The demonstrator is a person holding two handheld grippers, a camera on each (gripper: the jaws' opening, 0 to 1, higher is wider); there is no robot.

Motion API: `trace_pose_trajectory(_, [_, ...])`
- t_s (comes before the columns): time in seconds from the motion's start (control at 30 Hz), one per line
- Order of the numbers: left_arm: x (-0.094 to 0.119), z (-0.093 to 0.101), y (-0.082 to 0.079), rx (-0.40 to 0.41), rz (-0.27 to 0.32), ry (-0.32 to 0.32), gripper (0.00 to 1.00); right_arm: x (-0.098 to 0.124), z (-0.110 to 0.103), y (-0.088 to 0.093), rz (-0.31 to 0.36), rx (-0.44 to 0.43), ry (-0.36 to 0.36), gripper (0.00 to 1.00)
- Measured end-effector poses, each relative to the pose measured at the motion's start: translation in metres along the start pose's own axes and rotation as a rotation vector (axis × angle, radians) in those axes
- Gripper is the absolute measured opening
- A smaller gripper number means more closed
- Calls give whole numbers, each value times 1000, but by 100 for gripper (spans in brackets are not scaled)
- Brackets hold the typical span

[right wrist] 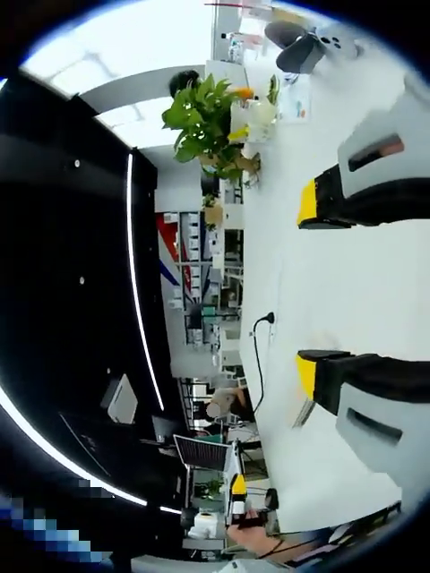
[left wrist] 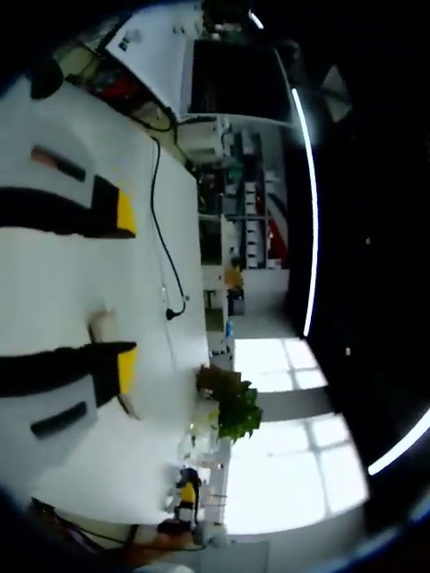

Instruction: Arrange the utensils inside the cutlery case until each visible utensil rests in its matching compartment.

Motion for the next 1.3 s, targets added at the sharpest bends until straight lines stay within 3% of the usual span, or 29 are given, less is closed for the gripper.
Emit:
trace_pose_trajectory(0.03, [6,0,2,-5,-1,-15,64,2,-1,3,-8,-3,7,80])
trace_pose_trajectory(0.1, [13,0,4,-24,10,-29,70,6,-4,8,-27,-5,14,90])
trace_pose_trajectory(0.2, [21,3,6,-35,18,-17,74,13,-9,13,-29,16,18,92])
trace_pose_trajectory(0.33, [31,10,7,-22,28,9,94,20,-15,13,7,2,19,99])
trace_pose_trajectory(0.4, [36,14,10,-46,12,32,93,24,-19,9,63,-34,-3,99])
trace_pose_trajectory(0.53, [44,17,12,-76,26,31,100,33,-22,7,93,-37,3,99])
trace_pose_trajectory(0.67, [50,19,11,-79,21,62,100,39,-25,2,61,28,21,99])
trace_pose_trajectory(0.83, [57,24,-4,-84,53,91,100,45,-35,-12,52,62,8,99])
trace_pose_trajectory(1.0, [67,27,-18,-113,78,77,100,57,-43,-30,42,103,10,99])
trace_pose_trajectory(1.3, [86,23,-30,-129,148,58,100,74,-40,-39,61,92,16,99])
Point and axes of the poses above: the point that each gripper's makers call its tool centre point, and the gripper's own axes: x roughly backward along the fingers, z roughly to its right, y roughly out of its underside, the point moved 7 cm from there along x, roughly backward along the fingers, and after that the axes turned 5 degrees about -z, right-handed, at the moved point
